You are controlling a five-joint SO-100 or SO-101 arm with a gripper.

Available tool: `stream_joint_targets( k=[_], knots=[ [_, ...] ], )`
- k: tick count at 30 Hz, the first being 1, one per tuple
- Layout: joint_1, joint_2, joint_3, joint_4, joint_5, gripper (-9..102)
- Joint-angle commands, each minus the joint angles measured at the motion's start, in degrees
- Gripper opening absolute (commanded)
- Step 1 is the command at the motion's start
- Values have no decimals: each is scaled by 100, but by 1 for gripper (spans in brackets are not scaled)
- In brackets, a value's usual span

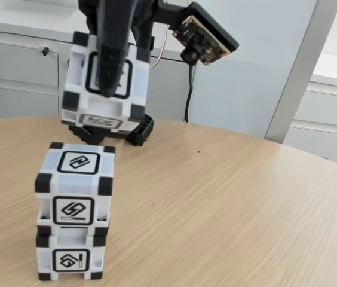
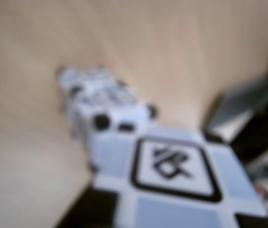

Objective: Stack cubes from left to right.

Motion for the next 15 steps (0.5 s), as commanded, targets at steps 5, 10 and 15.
stream_joint_targets(
  k=[5,10,15],
  knots=[
    [62,9,-26,18,-97,15],
    [114,9,-26,0,-79,15],
    [536,9,-26,-9,-167,15]
  ],
)
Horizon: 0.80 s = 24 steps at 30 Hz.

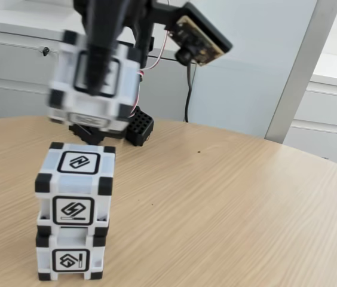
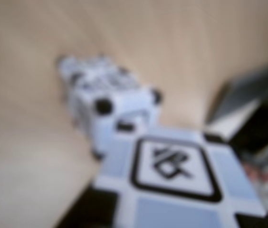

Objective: Stack cubes from left to right.

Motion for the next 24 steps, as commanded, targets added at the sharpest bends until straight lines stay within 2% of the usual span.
stream_joint_targets(
  k=[1,24],
  knots=[
    [123,9,-26,9,-70,15],
    [105,123,439,9,-237,15]
  ],
)
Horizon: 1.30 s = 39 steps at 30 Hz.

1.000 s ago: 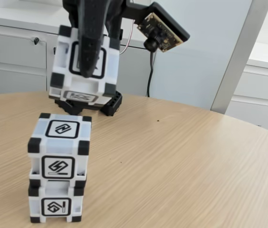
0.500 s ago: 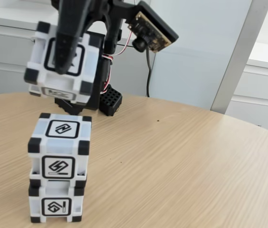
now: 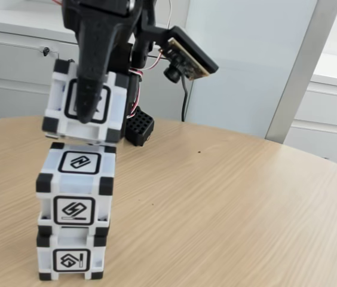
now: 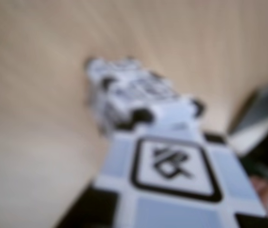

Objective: Stack cubes from left to right.

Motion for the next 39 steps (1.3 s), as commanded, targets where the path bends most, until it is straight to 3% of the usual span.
stream_joint_targets(
  k=[1,39],
  knots=[
    [18,105,-70,9,53,15],
    [-352,114,-475,334,387,15]
  ],
)
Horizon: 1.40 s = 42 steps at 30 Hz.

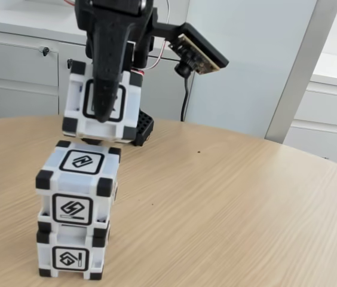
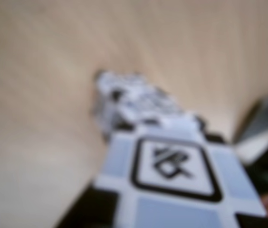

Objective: Stack cubes from left to right.

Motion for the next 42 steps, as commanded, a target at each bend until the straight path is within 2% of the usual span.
stream_joint_targets(
  k=[1,36,42],
  knots=[
    [35,79,-360,-9,9,15],
    [35,-44,-589,-88,53,15],
    [44,-53,-589,-483,158,16]
  ],
)
